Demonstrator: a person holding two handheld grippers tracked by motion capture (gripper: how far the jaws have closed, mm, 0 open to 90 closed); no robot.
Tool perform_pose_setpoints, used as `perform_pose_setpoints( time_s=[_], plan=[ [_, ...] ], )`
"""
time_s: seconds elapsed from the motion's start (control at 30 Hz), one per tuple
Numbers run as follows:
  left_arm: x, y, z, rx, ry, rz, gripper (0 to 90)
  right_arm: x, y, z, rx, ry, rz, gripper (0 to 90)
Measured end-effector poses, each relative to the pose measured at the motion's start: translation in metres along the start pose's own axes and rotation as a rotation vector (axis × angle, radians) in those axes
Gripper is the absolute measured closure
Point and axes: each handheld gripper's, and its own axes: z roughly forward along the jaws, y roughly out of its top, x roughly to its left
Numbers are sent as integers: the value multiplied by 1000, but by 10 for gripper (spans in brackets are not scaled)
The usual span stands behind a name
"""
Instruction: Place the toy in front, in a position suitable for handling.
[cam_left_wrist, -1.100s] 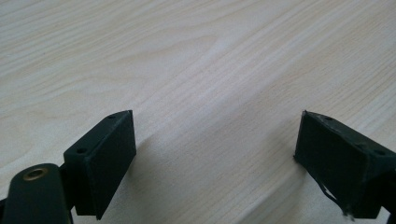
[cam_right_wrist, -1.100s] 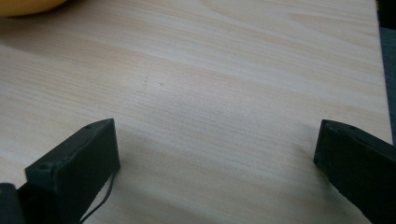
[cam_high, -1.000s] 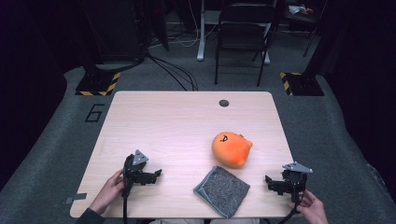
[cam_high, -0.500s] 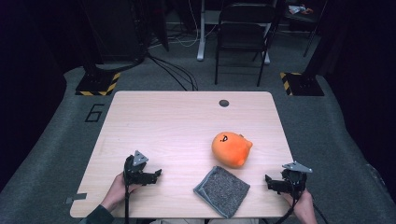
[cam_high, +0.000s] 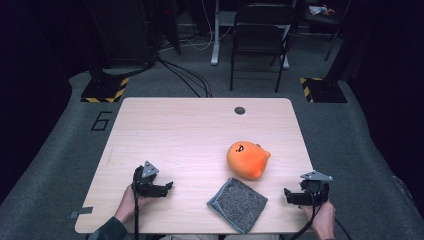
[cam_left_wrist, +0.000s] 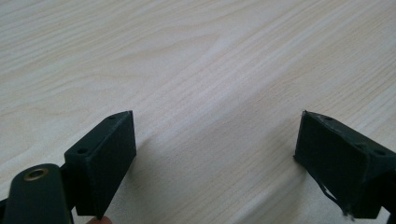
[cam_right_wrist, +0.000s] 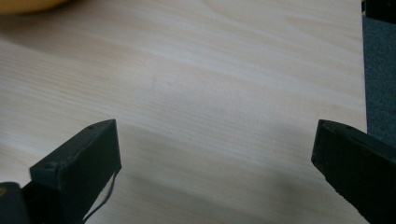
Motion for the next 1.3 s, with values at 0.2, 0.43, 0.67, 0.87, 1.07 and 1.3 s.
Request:
perform_pose_setpoints(
  time_s=[0.2, 0.43, 0.67, 0.87, 1.07, 1.3],
  plan=[
    [1, 0, 0, 2, -3, 7, 119, 8, 18, -13, -37, 79, -1, 18],
    [1, 0, 0, 6, -13, 13, 119, 21, 36, -17, -42, 120, -26, 32],
    [2, 0, -1, 8, -18, 14, 119, 32, 57, -18, -72, 146, -34, 40],
    [2, 0, 0, -1, -15, 16, 119, 49, 84, -17, -123, 189, -35, 79],
    [2, -1, -1, 4, -26, 10, 119, 67, 108, -6, -150, 220, -75, 115],
    [2, -1, -1, 1, -25, 12, 119, 84, 133, 16, -105, 268, -196, 167]
  ],
)
